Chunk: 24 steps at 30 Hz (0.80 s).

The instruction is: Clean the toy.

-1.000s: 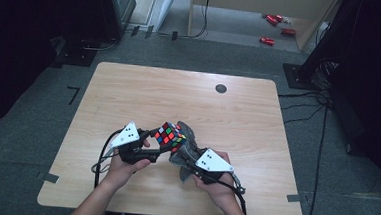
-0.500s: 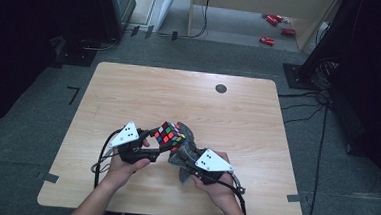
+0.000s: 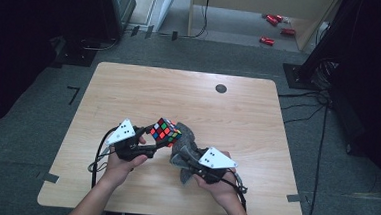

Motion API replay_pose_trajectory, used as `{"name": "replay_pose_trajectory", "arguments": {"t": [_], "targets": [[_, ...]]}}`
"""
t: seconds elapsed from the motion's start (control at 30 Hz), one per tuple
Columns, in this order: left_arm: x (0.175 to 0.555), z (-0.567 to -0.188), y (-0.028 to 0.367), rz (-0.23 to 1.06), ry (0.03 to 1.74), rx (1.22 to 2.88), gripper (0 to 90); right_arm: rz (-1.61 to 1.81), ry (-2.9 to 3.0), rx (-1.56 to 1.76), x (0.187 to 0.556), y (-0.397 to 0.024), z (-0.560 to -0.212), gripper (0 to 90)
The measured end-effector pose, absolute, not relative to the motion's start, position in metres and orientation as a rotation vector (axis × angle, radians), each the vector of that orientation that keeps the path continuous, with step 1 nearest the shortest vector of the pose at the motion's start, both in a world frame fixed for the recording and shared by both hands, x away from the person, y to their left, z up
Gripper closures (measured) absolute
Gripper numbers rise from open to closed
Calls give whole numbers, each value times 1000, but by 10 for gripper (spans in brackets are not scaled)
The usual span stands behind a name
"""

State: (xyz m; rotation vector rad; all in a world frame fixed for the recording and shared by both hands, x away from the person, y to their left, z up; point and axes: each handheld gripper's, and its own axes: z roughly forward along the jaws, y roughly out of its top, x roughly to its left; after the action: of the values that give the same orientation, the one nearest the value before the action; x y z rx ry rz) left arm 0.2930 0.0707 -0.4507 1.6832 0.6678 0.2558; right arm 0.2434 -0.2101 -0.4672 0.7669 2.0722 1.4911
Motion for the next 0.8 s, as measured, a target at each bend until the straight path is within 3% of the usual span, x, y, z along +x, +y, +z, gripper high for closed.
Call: {"name": "replay_pose_trajectory", "arguments": {"t": [0.8], "targets": [[308, -477, 58, 359, 850, 1847, 351, 1263, 1843, 1195, 274, -300, -469, 656]]}}
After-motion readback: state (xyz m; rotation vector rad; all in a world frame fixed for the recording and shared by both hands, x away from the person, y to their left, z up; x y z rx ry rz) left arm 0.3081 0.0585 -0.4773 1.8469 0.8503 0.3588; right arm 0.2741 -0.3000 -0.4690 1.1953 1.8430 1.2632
